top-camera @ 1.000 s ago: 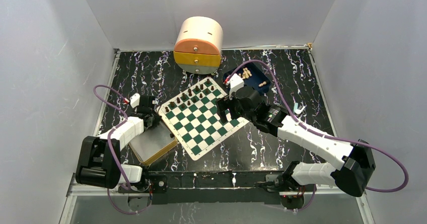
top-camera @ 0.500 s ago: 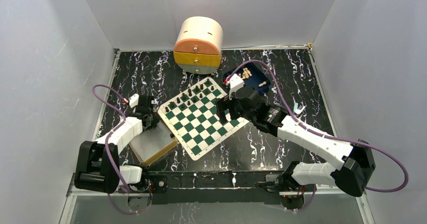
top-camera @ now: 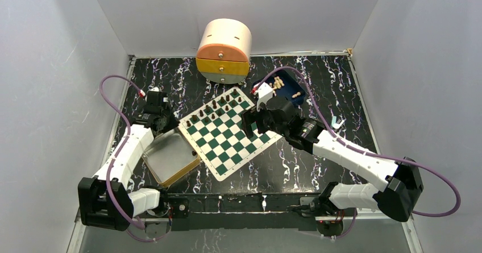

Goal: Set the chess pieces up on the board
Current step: Pick up the chess piece from the chessboard, then place the chess piece on the chessboard.

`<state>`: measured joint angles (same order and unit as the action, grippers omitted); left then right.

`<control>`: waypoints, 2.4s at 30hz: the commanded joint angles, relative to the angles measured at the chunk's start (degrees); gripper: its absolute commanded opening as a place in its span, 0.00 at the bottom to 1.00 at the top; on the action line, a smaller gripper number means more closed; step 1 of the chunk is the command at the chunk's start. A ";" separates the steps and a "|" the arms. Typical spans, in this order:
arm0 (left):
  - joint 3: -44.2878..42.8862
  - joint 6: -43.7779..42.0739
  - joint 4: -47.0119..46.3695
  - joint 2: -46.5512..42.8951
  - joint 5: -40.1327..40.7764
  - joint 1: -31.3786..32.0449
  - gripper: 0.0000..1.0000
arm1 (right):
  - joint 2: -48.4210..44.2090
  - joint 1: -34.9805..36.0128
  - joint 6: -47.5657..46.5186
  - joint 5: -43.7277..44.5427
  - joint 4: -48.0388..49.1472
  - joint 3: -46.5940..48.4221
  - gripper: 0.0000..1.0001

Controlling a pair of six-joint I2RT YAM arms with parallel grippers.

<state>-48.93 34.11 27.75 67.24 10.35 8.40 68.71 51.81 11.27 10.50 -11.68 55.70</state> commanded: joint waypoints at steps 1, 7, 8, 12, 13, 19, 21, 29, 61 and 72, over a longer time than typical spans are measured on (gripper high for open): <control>-5.05 -7.96 7.86 -2.14 -9.54 -0.14 0.08 | -1.04 -0.13 -2.97 -6.08 7.07 1.95 0.99; -7.93 -10.74 8.13 -2.13 -26.29 -0.14 0.07 | 0.04 -0.13 -16.14 -21.46 21.28 -4.01 0.94; -8.26 -11.09 8.19 -1.79 -28.80 -0.14 0.07 | 0.24 -0.13 -18.16 -23.59 23.90 -5.15 0.93; -8.27 -11.43 7.24 -0.09 -39.90 0.05 0.06 | 1.59 -0.13 -26.90 -30.18 33.93 -9.34 0.81; -8.03 -11.30 6.87 0.39 -42.53 0.37 0.06 | 2.23 -0.13 -29.17 -31.22 35.16 -9.57 0.77; -7.29 -11.79 5.44 0.99 -48.35 5.02 0.05 | 6.32 -0.13 -45.67 -39.54 34.36 -8.48 0.68; -6.87 -11.28 4.37 1.57 -50.94 7.30 0.06 | 7.91 -0.13 -49.95 -41.16 33.25 -7.62 0.66; -6.13 -10.30 1.71 3.36 -54.29 12.20 0.06 | 13.12 0.05 -61.38 -48.03 26.26 -3.45 0.61; -8.56 -7.70 -3.46 0.45 -47.37 13.04 0.11 | 17.24 1.36 -37.97 -38.82 29.37 -0.21 0.03; -7.31 -8.27 -3.77 -0.61 -47.03 13.04 0.20 | 17.69 0.66 -27.14 -38.79 36.25 -1.12 0.00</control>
<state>-55.22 25.91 26.37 68.51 -35.11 21.12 86.15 52.18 -20.97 -27.27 18.15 53.08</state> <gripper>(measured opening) 0.189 0.239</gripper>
